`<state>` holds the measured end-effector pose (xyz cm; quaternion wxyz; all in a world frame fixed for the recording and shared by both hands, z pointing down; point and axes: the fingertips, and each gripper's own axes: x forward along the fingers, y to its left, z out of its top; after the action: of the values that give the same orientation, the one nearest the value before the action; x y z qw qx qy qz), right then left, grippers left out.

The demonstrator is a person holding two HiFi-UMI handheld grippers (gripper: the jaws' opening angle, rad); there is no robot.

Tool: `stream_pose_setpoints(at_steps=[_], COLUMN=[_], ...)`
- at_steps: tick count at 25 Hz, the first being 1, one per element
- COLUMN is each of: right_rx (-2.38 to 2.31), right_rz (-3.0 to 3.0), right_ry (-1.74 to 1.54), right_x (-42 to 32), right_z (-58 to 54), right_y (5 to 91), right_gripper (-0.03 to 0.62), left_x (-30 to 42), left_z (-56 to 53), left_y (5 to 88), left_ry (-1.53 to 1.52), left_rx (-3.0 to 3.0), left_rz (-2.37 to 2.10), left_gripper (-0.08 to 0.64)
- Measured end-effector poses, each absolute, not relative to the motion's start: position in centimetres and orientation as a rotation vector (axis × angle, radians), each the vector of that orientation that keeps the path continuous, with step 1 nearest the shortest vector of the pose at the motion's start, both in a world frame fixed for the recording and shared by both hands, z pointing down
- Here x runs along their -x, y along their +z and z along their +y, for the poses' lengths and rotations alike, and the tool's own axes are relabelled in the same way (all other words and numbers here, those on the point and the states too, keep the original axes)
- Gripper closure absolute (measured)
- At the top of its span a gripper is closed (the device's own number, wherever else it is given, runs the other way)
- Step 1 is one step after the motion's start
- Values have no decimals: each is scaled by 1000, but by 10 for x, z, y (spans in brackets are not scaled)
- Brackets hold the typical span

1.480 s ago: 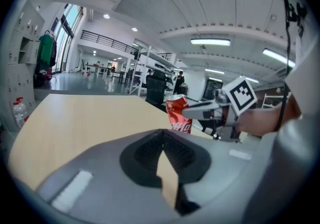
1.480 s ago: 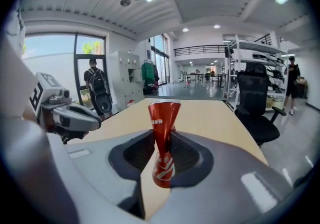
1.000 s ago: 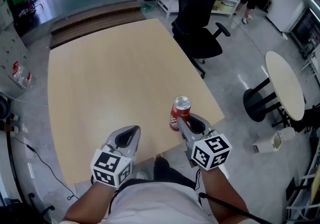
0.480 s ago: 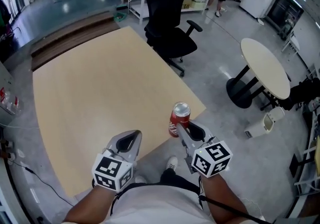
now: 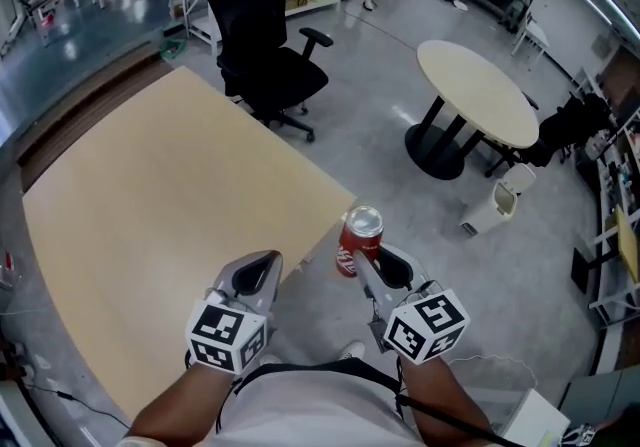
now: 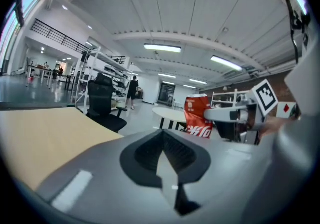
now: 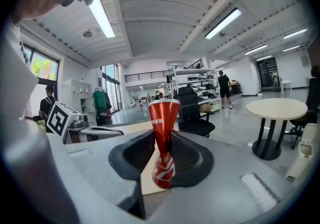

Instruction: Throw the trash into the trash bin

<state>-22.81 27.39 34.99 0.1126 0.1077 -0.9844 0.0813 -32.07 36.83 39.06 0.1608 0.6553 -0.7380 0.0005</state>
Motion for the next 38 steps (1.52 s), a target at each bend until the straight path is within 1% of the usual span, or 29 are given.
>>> stream_pose_setpoints(at_steps=[18,24,30,38], right_rx=[-739,-849,-1002,-1212], right_rz=[-2889,-2872,-2843,-2799], right_ry=[268,241,245,272], right_x=[63,-6,-64,-145], right_z=[169,145,128,110], right_y=[346,341,334,337], right_gripper=[497,497,497,499], left_x=[183,117,69,-16], left_z=[233,193,161,125], left_y=[377,375,364,366], left_ry=[68,86,117,191], left_rx=[-2173,-2260,-2364,-2507], left_rz=[-1891,-1804,-1699,-1483], left_gripper=[551,551,551,551])
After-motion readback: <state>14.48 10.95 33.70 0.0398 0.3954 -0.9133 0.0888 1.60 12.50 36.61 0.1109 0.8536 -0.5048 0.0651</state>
